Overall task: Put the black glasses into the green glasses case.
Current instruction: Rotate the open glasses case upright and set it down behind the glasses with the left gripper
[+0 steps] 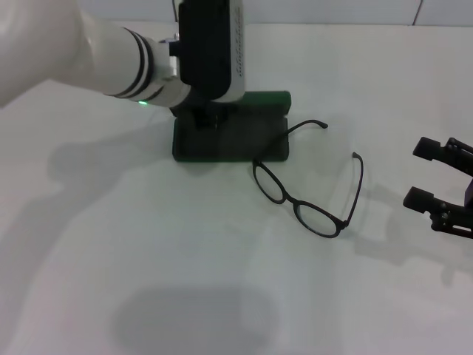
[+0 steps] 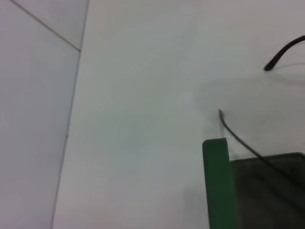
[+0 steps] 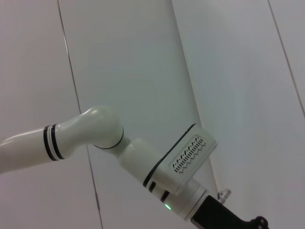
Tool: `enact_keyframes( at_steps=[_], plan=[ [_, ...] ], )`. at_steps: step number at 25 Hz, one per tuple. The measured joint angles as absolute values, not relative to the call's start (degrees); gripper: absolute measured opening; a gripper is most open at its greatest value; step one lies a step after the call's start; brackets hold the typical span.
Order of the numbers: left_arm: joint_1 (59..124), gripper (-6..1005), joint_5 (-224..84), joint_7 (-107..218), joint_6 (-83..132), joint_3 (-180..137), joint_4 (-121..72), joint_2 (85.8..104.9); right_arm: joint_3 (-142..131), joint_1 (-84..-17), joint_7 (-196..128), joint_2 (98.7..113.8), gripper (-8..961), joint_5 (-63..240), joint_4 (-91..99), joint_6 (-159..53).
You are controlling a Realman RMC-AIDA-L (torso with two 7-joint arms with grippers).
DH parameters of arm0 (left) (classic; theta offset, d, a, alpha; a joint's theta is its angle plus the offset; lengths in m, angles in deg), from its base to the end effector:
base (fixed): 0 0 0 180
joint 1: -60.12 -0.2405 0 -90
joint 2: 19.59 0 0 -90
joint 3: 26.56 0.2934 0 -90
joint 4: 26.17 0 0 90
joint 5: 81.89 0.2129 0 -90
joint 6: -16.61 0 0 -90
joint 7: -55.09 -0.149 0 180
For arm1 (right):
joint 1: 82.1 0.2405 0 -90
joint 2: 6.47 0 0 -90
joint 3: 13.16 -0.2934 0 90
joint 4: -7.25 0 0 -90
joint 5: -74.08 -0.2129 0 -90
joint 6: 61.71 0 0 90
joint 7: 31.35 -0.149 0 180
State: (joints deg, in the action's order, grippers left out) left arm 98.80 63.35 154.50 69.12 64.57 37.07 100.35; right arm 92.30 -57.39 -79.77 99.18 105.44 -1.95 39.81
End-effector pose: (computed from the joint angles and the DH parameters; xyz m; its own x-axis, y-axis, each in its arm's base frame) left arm -0.1804 0.4339 -0.0797 0.8907 -0.2123 -0.4020 -0.3795 -0.8341 -0.4003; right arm 0.3166 0.2850 0.0083 0.5908 -0.1147 -0.7986 -0.3543 -0.9262 -0.1291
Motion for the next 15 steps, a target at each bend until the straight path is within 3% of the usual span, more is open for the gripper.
enact_keyframes(
  at_steps=[15],
  plan=[
    [98.8,182,60.5,154.7,69.1,66.9,36.7,100.44,92.3,-57.0,-80.1,99.35,835,105.5,-1.8,39.1]
  ],
)
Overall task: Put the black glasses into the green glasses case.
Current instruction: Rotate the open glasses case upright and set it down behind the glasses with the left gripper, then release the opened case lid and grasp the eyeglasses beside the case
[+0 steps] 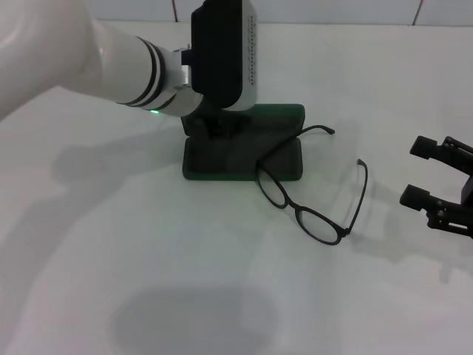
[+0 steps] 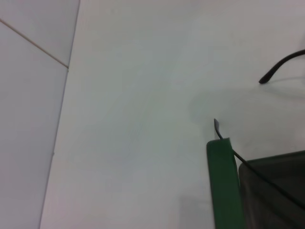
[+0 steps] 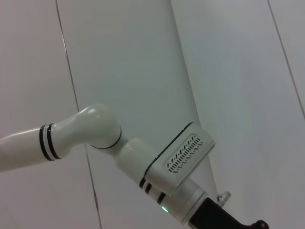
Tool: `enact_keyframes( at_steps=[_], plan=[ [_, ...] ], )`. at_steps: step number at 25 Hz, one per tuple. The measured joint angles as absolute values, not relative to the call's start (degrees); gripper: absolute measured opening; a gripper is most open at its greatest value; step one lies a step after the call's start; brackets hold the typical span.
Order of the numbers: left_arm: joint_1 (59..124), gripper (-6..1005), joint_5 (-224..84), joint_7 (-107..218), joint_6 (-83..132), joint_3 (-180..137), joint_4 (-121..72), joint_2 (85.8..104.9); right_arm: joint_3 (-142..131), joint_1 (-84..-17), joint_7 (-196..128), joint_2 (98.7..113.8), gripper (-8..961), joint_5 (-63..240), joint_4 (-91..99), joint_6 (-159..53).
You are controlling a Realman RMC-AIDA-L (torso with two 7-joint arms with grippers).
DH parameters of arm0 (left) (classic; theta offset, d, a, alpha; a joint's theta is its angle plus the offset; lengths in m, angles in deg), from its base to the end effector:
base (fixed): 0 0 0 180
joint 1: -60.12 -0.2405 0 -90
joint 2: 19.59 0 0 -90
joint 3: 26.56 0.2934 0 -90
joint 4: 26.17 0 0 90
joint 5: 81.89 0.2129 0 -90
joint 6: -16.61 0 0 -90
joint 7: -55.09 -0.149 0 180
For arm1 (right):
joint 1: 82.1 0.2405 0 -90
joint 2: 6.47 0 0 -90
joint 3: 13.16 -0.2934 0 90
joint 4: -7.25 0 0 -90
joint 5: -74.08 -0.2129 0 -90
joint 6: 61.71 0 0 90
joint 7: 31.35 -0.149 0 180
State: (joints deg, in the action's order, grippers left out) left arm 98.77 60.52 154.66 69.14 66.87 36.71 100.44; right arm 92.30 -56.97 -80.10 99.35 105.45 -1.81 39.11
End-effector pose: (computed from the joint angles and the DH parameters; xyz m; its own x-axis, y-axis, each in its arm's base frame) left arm -0.1758 0.4258 -0.0914 0.9004 -0.2279 -0.3706 -0.3691 -0.8512 -0.3732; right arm 0.3155 0.2879 0.0063 0.5938 -0.1212 -0.7954 -0.3598 -0.9242 -0.1277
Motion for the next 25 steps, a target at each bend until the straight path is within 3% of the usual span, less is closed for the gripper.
enact_keyframes(
  at_steps=[2,8,13,18,25],
  plan=[
    [98.6,183,60.5,154.6,69.1,66.9,36.7,100.41,92.3,-56.8,-80.3,99.35,835,105.4,-1.8,38.6],
    [97.5,402,59.9,154.9,70.2,66.6,38.2,100.37,92.6,-54.7,-84.1,99.02,834,106.0,-2.2,35.7],
    [96.0,515,57.5,154.7,73.4,64.6,42.7,100.17,92.7,-51.1,-88.0,98.57,834,108.6,-2.3,31.1],
    [92.2,511,51.6,155.1,76.7,59.9,50.6,100.26,92.7,-45.4,-97.0,97.74,790,116.1,-4.0,27.4],
    [80.6,506,24.5,154.5,75.8,50.6,61.1,100.13,92.4,-38.8,-120.0,96.88,712,136.5,-17.9,18.7]
  ],
)
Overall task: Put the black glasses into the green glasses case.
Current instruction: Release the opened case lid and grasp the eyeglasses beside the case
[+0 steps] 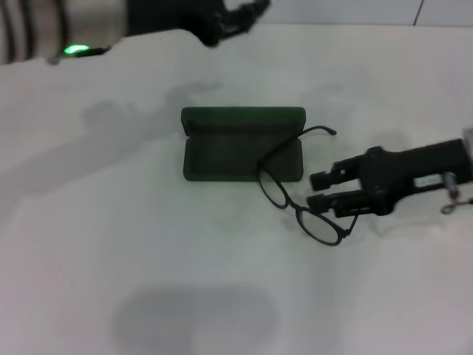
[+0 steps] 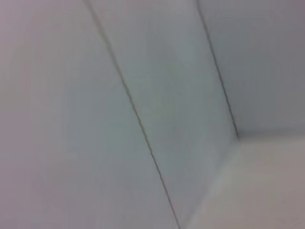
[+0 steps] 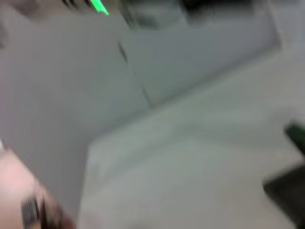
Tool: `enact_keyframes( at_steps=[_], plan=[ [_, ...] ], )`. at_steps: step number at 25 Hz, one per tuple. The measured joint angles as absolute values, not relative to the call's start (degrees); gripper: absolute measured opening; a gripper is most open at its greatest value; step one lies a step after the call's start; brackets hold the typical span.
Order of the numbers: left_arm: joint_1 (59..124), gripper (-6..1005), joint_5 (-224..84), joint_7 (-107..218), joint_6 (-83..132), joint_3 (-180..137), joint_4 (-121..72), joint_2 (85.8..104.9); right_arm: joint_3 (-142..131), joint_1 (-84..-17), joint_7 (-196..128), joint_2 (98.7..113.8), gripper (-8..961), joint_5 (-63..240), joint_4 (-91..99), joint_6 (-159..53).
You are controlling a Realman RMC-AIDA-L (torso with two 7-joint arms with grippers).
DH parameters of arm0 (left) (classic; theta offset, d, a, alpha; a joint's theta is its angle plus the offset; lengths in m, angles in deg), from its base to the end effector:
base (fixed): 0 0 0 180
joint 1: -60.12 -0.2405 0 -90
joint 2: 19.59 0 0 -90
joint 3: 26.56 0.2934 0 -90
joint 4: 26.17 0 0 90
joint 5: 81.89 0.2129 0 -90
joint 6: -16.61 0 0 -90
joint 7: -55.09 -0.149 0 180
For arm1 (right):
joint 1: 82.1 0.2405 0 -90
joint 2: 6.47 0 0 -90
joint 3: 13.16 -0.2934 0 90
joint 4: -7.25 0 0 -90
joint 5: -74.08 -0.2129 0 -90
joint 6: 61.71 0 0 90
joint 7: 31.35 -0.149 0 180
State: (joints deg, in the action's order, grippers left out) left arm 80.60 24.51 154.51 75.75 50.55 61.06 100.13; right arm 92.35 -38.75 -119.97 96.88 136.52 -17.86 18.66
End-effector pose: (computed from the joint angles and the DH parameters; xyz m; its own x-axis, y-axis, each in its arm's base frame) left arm -0.1461 0.3827 0.0220 0.9323 -0.1063 0.3457 0.1263 -0.8000 -0.5865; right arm 0.2276 0.3823 -0.0347 0.8528 -0.4160 -0.3157 -0.3852 -0.9093 0.1577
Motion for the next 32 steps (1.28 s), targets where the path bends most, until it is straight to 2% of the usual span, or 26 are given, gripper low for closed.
enact_keyframes(
  at_steps=[3,5,6,9,10,13,15,17,20,26,32],
  plan=[
    [76.8,504,18.7,153.4,77.6,48.8,61.5,100.18,90.7,-37.7,-133.4,96.58,572,148.6,-27.0,14.6],
    [74.8,504,16.9,152.5,78.6,48.7,61.5,100.26,84.0,-37.3,-146.2,97.64,479,164.5,-35.0,15.7],
    [73.7,504,16.1,152.1,78.8,48.8,61.5,100.32,84.0,-37.3,-146.2,97.64,477,164.5,-35.0,15.7],
    [70.8,504,12.6,149.9,78.8,48.9,61.0,100.38,77.1,-37.0,-155.3,100.15,470,180.0,-42.1,20.3],
    [70.1,504,11.2,149.2,78.8,48.8,60.4,100.38,74.1,-36.5,-158.5,101.85,468,186.7,-45.1,23.0],
    [69.1,504,7.7,147.4,78.8,48.6,58.4,100.26,68.3,-34.4,-163.0,105.58,462,199.2,-49.4,28.4],
    [68.5,504,5.9,146.3,79.1,48.5,57.1,100.22,66.5,-31.9,-165.4,107.39,457,204.5,-49.8,30.5],
    [67.7,503,4.5,145.3,79.8,48.2,56.1,100.20,67.0,-29.2,-167.7,108.47,453,207.6,-49.0,30.7],
    [67.1,503,3.0,144.2,83.0,46.9,53.7,100.20,69.1,-25.5,-169.9,109.16,447,209.5,-46.8,29.6],
    [67.6,503,1.6,142.5,91.8,41.7,47.2,100.10,70.1,-19.2,-171.4,109.52,434,209.6,-39.5,26.7],
    [67.4,501,-0.9,138.2,98.2,35.2,40.0,100.11,71.7,-17.2,-171.6,109.68,421,206.9,-37.1,24.9]
  ],
)
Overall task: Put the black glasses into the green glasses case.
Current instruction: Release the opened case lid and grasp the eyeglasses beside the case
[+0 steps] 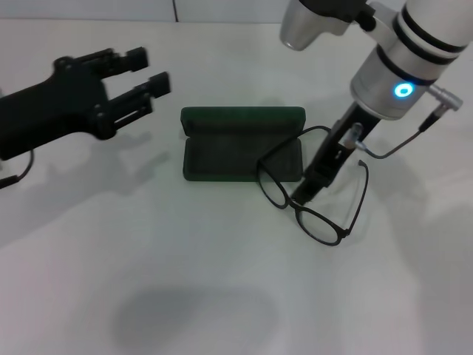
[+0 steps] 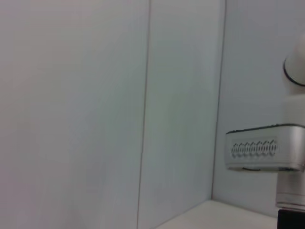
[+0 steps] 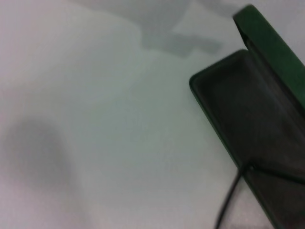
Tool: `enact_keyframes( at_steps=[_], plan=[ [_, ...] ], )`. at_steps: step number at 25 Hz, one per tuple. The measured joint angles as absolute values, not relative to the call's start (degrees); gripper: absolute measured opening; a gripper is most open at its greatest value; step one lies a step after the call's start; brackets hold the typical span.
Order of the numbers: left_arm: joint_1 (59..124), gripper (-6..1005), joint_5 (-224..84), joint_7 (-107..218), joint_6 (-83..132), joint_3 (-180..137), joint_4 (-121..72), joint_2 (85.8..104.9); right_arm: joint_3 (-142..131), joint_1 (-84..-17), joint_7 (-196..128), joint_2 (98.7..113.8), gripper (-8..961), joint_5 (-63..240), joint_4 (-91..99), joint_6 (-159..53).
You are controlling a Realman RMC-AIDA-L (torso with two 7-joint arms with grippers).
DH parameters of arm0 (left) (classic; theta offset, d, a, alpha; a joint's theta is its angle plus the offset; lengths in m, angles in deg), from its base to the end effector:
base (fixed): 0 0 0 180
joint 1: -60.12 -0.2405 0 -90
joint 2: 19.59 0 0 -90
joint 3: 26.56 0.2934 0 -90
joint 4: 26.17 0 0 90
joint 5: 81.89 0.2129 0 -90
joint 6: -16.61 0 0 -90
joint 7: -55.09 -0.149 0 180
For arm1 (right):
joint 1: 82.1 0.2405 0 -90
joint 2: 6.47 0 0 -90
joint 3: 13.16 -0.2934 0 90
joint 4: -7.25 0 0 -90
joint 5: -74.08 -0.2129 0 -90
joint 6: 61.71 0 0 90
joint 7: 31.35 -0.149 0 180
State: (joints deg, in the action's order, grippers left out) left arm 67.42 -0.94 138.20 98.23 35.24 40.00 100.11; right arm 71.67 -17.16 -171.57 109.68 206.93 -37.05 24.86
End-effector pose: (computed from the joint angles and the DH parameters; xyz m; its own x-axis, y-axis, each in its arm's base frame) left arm -0.2713 0.3031 0.0392 0.7130 0.0990 0.6942 0.4589 -0.8144 -0.3553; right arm 0.0965 0.4237 -0.0807 0.8229 -0.4272 0.3745 -0.4094 -0.9030 -0.1304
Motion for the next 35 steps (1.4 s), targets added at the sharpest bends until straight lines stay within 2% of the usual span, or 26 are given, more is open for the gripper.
enact_keyframes(
  at_steps=[15,35],
  plan=[
    [67.5,487,-1.6,128.2,111.9,26.7,23.7,99.94,79.6,-15.2,-172.5,109.72,389,197.6,-28.0,17.5],
    [70.5,469,-1.8,126.0,114.1,25.1,17.9,99.71,82.3,-15.9,-172.4,109.72,293,197.5,-25.5,12.6]
  ],
)
